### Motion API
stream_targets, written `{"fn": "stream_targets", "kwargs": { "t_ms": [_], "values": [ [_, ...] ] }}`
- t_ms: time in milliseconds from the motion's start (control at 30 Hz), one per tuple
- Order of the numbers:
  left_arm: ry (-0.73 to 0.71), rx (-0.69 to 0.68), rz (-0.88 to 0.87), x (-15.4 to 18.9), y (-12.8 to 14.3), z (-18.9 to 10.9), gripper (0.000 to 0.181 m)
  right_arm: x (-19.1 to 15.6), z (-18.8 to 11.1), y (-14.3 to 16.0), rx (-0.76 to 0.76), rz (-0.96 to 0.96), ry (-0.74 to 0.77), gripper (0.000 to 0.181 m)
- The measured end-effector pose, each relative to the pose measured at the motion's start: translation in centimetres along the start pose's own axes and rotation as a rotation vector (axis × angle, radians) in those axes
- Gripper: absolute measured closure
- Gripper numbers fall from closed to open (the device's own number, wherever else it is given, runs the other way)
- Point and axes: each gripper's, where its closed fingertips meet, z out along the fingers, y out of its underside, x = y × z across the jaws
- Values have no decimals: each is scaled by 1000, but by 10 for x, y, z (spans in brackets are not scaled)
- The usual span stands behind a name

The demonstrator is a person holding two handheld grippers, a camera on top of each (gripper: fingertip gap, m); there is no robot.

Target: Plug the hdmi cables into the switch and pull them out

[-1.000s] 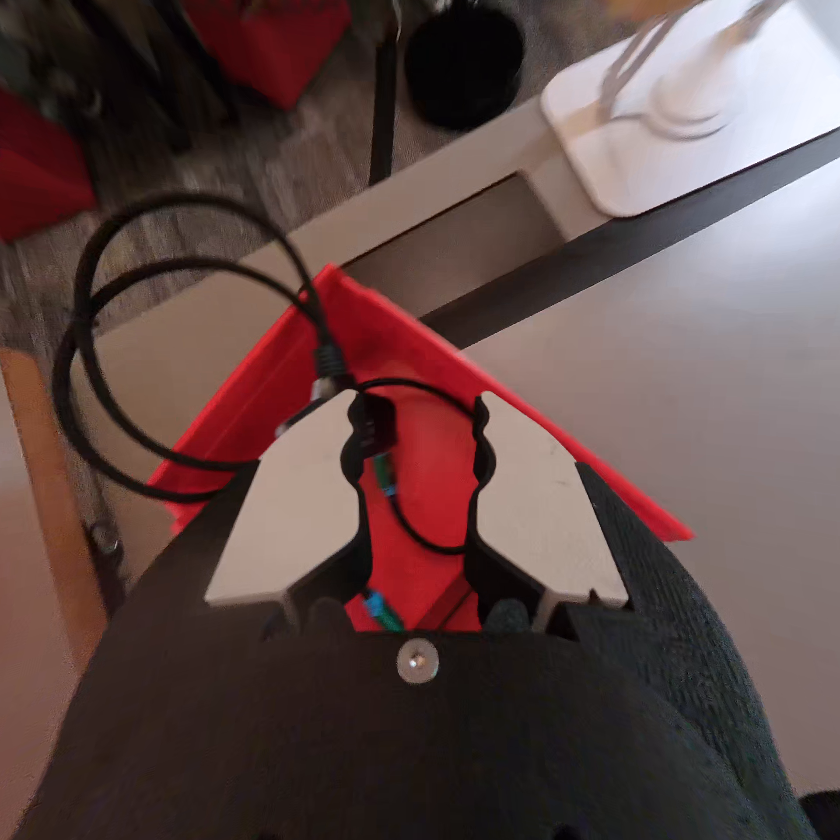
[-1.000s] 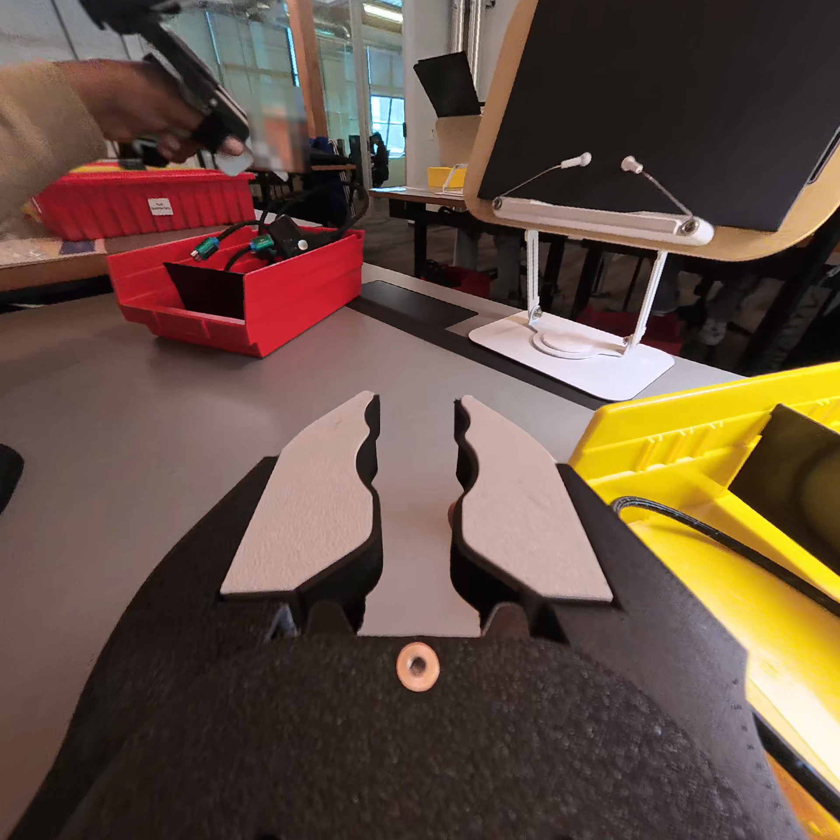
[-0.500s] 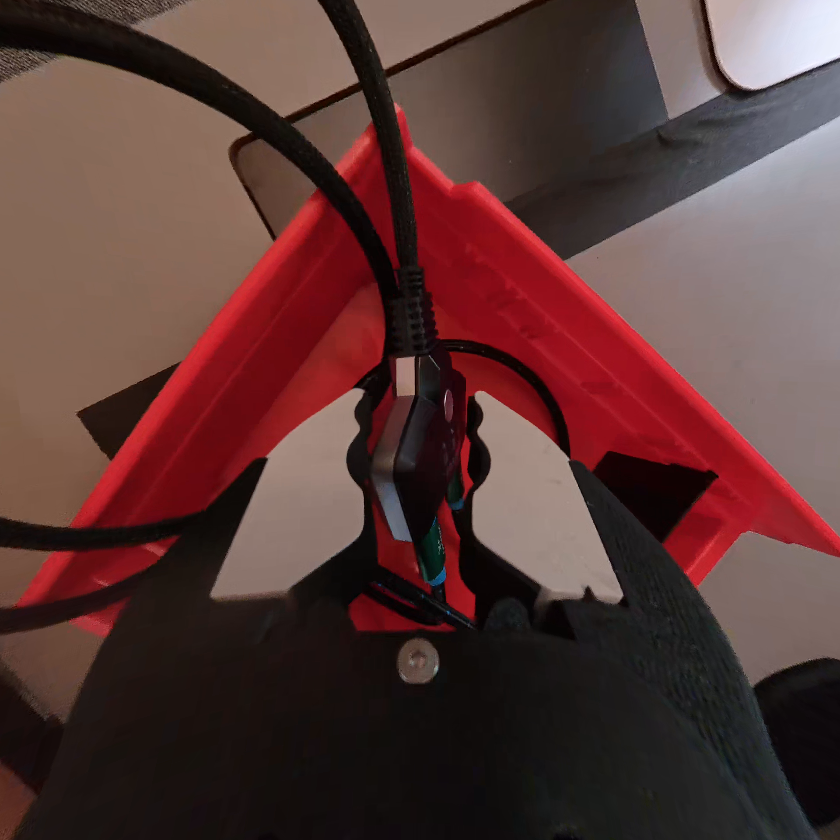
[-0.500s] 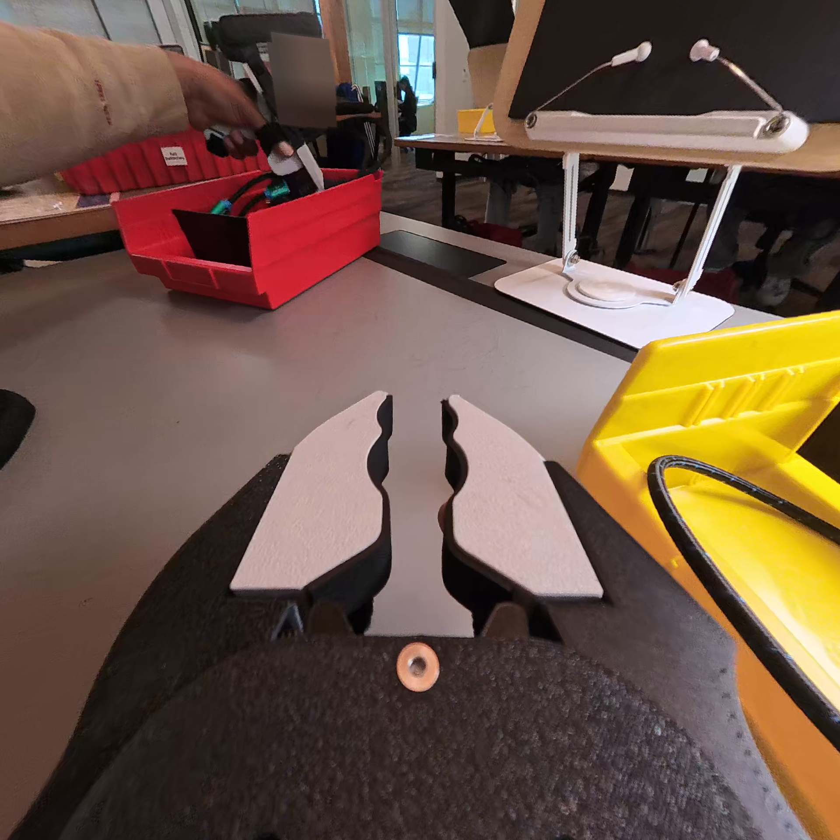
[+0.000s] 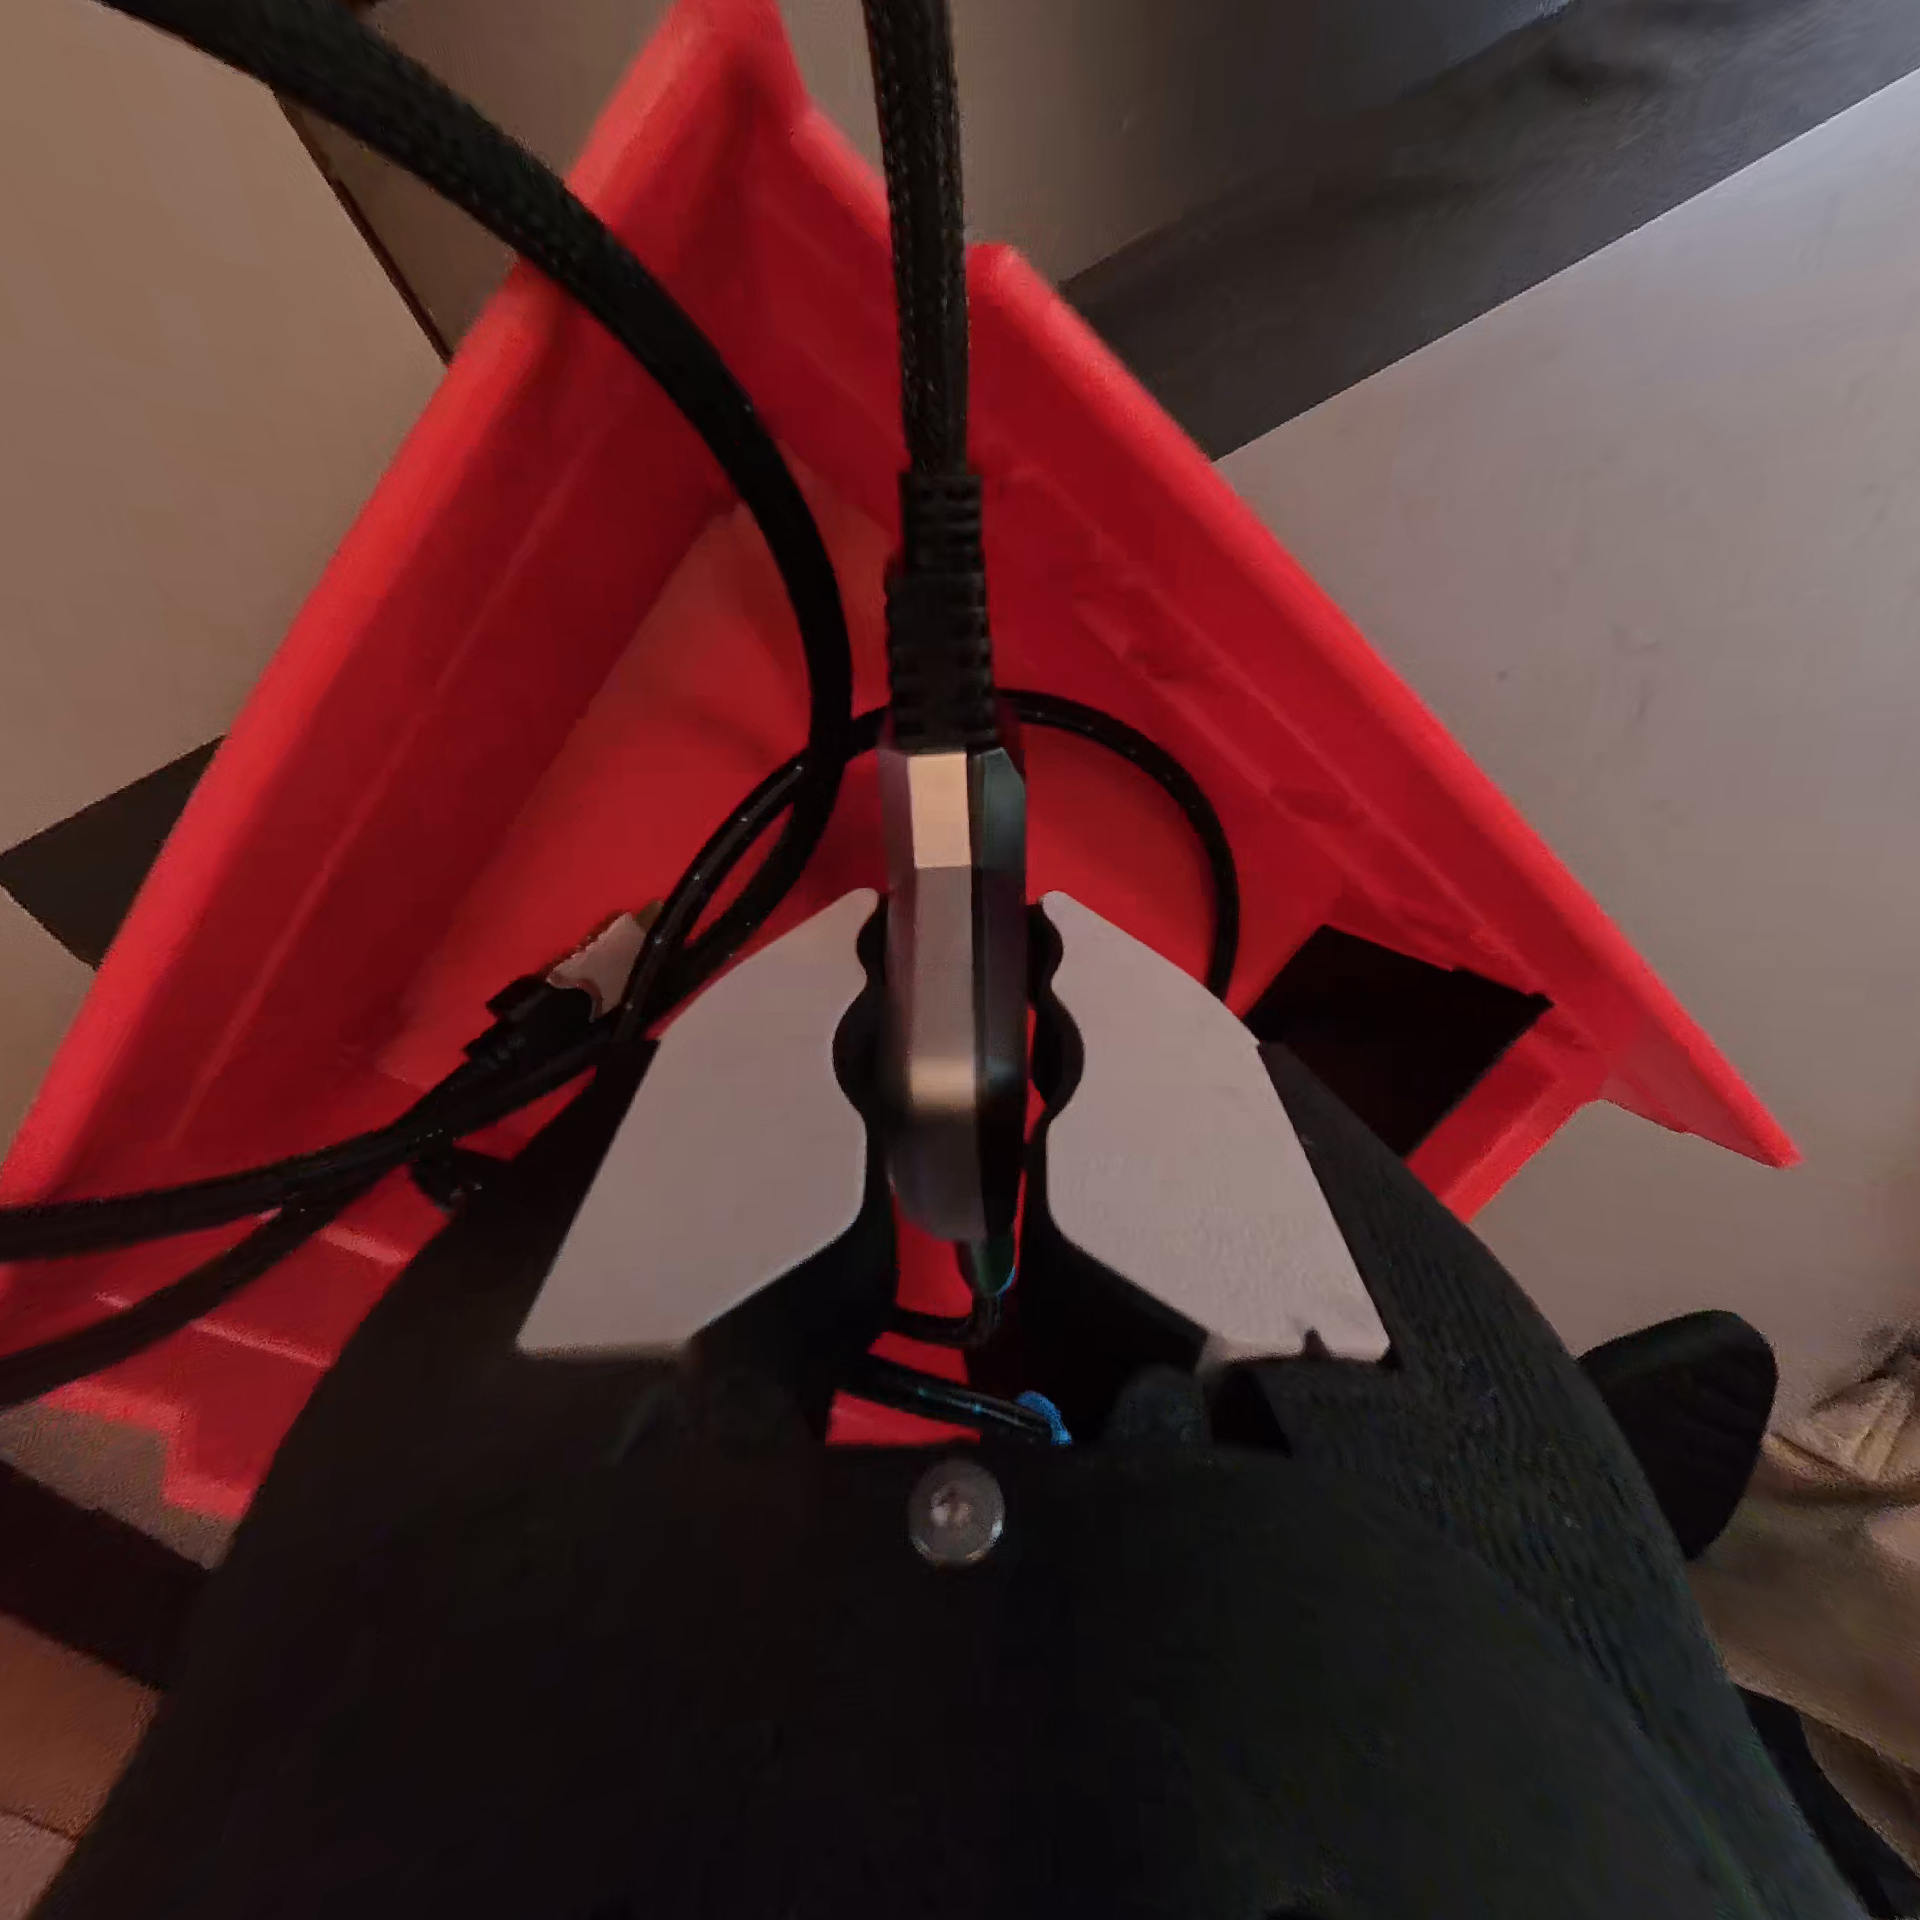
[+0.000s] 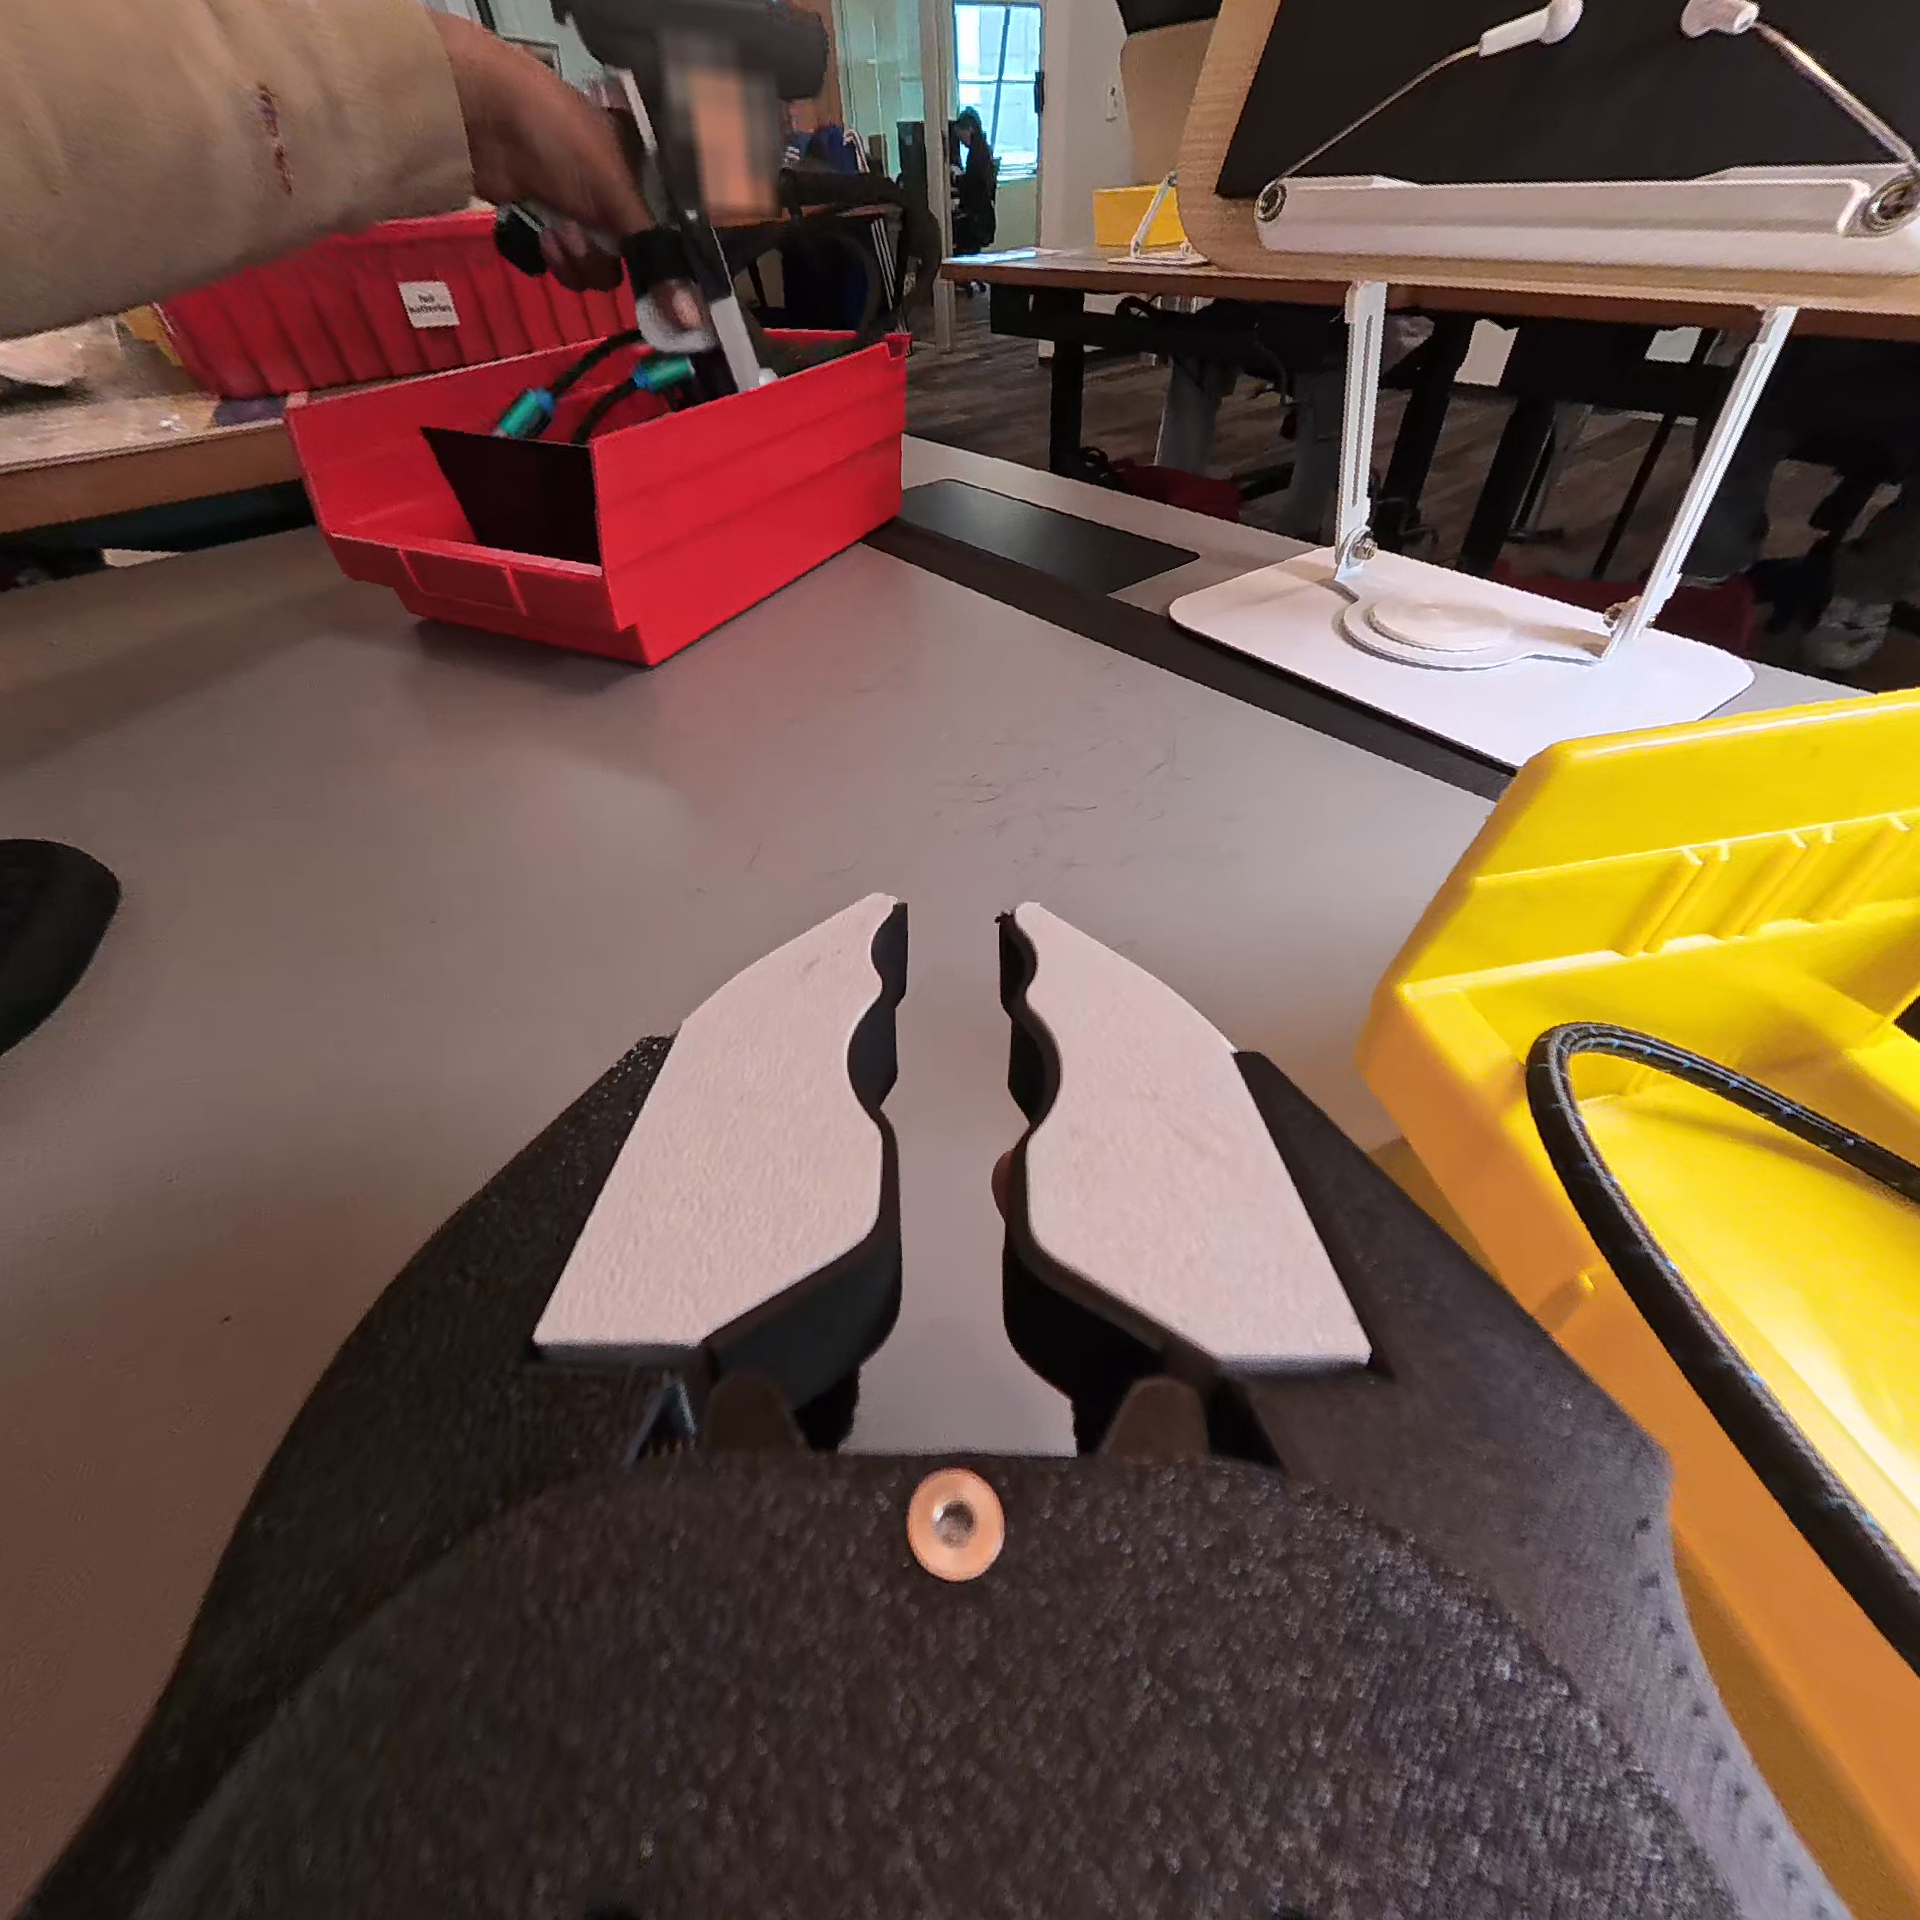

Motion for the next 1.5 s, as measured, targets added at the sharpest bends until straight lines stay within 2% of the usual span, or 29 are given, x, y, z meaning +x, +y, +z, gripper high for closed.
{"fn": "stream_targets", "kwargs": {
  "t_ms": [33,133,267,467,600,733,800,900,1000,1067,1167,1233,1300,1333,1500],
  "values": [
    [5,28,-2,3,-2,-8,158,0,0,0,-1,-3,1,165],
    [-15,136,27,12,-6,-46,158,-1,0,0,-1,-8,-2,166],
    [-52,333,75,35,-11,-116,158,-4,-1,-4,12,-15,-10,166],
    [-54,588,206,104,-5,-213,158,-16,-1,-23,54,-52,-18,166],
    [-20,732,319,163,-3,-253,158,-33,0,-59,127,-75,-47,167],
    [130,881,450,243,-4,-274,158,-53,-6,-126,259,-133,-65,167],
    [217,964,499,285,-5,-273,158,-67,-12,-165,318,-126,-105,168],
    [371,1090,533,343,-6,-255,158,-87,-16,-207,308,-102,-155,168],
    [520,1212,512,391,-10,-223,158,-95,-14,-228,264,-101,-123,163],
    [617,1273,466,416,-14,-197,158,-86,-7,-221,202,-111,-51,157],
    [734,1326,377,442,-22,-157,158,-55,11,-183,45,-171,93,142],
    [774,1355,303,450,-29,-135,158,-37,19,-162,-19,-198,145,143],
    [796,1372,266,454,-33,-118,158,-22,24,-151,-35,-232,184,160],
    [795,1379,252,453,-34,-111,158,-16,26,-147,-44,-249,190,161],
    [842,1222,311,449,-31,-86,159,0,26,-137,-90,-421,195,161]
  ]
}}
